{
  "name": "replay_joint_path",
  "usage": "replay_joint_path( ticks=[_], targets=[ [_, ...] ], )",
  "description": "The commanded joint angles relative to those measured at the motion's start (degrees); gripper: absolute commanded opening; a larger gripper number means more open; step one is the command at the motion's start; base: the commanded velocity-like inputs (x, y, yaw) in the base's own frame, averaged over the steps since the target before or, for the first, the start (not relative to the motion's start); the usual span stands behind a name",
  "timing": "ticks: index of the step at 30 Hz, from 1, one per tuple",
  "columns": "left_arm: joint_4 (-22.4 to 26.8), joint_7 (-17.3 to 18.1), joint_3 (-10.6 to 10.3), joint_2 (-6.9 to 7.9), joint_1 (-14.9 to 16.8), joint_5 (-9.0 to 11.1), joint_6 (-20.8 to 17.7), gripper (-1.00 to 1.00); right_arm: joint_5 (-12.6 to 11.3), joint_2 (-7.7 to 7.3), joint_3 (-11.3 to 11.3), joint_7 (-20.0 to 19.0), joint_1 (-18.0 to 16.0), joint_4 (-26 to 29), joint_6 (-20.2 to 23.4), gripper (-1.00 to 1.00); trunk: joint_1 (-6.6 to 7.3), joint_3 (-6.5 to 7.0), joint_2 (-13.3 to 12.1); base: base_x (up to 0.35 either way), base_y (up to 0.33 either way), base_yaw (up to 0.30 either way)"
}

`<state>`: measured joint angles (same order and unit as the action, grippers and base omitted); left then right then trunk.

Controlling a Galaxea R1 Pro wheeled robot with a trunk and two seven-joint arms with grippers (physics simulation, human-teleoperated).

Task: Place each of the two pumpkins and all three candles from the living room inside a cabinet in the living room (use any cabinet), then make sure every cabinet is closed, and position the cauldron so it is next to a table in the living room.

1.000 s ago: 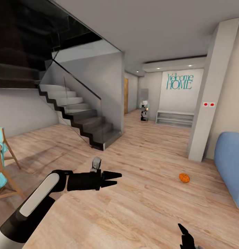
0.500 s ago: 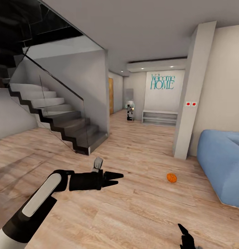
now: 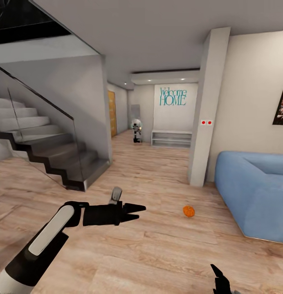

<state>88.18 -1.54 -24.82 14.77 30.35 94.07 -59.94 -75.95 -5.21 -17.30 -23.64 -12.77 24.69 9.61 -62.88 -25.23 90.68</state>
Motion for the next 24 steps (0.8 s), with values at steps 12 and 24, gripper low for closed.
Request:
replay_joint_path(
  ticks=[12, 24],
  targets=[
    [-11.91, 0.25, 0.68, -5.72, 0.12, -17.95, -0.06, 1.0, 1.18, -0.41, 0.1, -0.41, 0.1, 0.72, 0.66, 1.0, -0.03, -0.07, 0.03, 0.33, 0.0, -0.126],
    [-13.45, 4.6, 1.26, -6.16, 0.12, -20.55, -0.06, 1.0, 5.75, -0.56, 0.2, -0.1, 0.2, 0.9, 0.97, 1.0, -0.03, -0.07, 0.03, 0.331, 0.0, -0.004]
  ],
)
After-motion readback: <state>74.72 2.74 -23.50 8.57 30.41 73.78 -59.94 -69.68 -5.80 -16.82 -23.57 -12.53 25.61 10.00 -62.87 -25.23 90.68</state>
